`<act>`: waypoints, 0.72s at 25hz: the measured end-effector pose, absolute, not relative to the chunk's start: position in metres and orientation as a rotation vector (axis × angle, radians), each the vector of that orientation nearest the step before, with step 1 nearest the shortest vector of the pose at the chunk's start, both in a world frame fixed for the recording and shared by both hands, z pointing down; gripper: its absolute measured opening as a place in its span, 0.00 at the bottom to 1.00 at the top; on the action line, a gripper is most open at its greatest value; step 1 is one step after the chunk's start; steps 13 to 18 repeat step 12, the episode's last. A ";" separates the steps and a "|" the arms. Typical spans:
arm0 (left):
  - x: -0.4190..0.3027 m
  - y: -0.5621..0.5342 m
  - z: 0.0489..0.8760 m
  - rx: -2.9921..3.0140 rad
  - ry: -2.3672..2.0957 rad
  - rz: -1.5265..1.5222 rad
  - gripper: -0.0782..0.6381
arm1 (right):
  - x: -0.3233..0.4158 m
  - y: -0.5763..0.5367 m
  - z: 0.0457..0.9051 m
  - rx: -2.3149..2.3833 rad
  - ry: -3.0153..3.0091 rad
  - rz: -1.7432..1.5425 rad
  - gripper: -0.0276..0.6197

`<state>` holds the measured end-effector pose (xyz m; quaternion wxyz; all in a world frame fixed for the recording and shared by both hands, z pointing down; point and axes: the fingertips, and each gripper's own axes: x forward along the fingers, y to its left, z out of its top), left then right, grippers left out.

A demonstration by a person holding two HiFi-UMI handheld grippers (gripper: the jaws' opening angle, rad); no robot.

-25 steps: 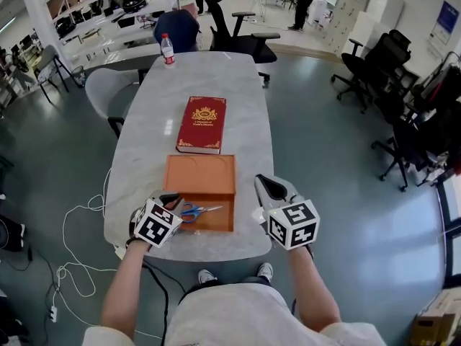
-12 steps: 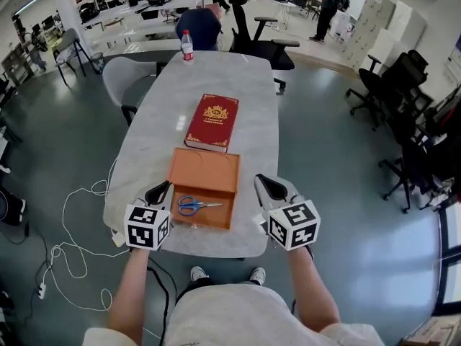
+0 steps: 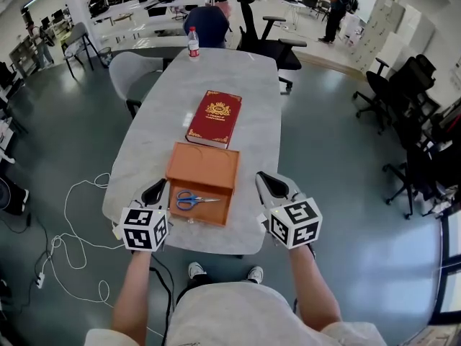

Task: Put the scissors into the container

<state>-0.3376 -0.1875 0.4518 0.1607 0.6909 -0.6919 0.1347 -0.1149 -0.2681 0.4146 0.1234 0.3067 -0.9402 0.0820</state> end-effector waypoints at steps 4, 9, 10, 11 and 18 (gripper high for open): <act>-0.334 -0.187 0.454 1.964 -1.979 0.389 0.15 | -0.112 -0.270 0.415 0.886 -2.744 0.239 0.05; -0.334 -0.187 0.457 1.956 -1.983 0.395 0.15 | -0.112 -0.271 0.416 0.878 -2.743 0.238 0.05; -0.334 -0.187 0.457 1.956 -1.984 0.396 0.15 | -0.112 -0.270 0.416 0.877 -2.743 0.237 0.05; -0.334 -0.186 0.456 1.955 -1.985 0.397 0.15 | -0.112 -0.270 0.416 0.876 -2.743 0.236 0.05; -0.333 -0.186 0.456 1.954 -1.985 0.398 0.15 | -0.111 -0.270 0.416 0.874 -2.743 0.235 0.05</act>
